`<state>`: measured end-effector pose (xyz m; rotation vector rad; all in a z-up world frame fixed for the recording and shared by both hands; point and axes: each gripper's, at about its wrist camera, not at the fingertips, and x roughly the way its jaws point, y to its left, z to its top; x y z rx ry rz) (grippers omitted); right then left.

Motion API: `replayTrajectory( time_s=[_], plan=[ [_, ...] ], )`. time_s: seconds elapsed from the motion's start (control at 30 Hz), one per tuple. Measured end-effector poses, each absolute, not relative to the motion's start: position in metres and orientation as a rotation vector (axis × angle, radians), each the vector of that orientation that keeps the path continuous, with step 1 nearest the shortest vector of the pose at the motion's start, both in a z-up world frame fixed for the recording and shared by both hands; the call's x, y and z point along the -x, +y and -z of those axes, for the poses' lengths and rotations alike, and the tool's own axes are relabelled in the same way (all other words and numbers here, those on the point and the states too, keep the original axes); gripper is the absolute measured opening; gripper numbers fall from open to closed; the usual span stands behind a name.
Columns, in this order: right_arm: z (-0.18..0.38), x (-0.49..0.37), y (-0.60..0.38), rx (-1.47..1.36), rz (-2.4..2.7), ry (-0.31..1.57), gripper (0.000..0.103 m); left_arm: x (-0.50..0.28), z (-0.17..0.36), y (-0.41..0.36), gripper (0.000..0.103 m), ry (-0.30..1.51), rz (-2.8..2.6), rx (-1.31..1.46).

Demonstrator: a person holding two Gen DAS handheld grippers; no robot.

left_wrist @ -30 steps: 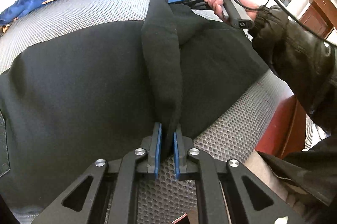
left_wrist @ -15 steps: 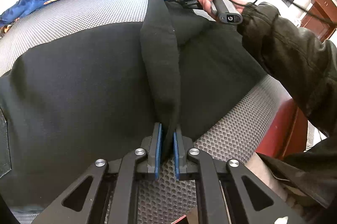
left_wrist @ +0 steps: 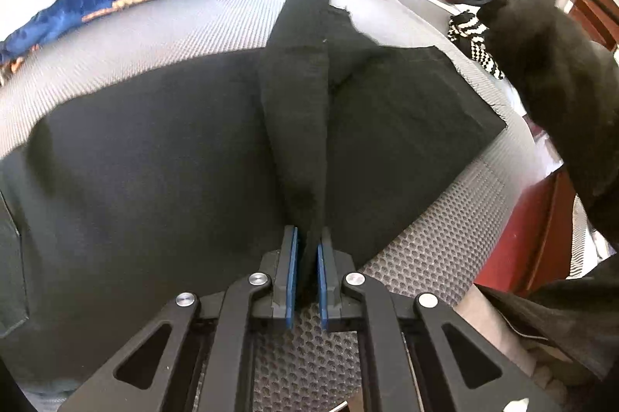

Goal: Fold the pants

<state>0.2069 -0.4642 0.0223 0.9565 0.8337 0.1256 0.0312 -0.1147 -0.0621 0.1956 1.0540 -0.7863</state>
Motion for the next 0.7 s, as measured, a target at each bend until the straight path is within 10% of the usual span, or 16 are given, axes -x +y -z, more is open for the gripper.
replayTrajectory(
  time_s=[0.3, 0.7],
  plan=[
    [-0.117, -0.030, -0.511, -0.874, 0.087, 0.640, 0.003, -0.018, 0.056, -0.123, 0.007, 0.940, 0.842, -0.303],
    [0.045, 0.110, -0.554, -1.063, 0.450, 0.867, 0.002, -0.010, 0.075, -0.136, 0.008, 0.939, 0.882, -0.483]
  ],
)
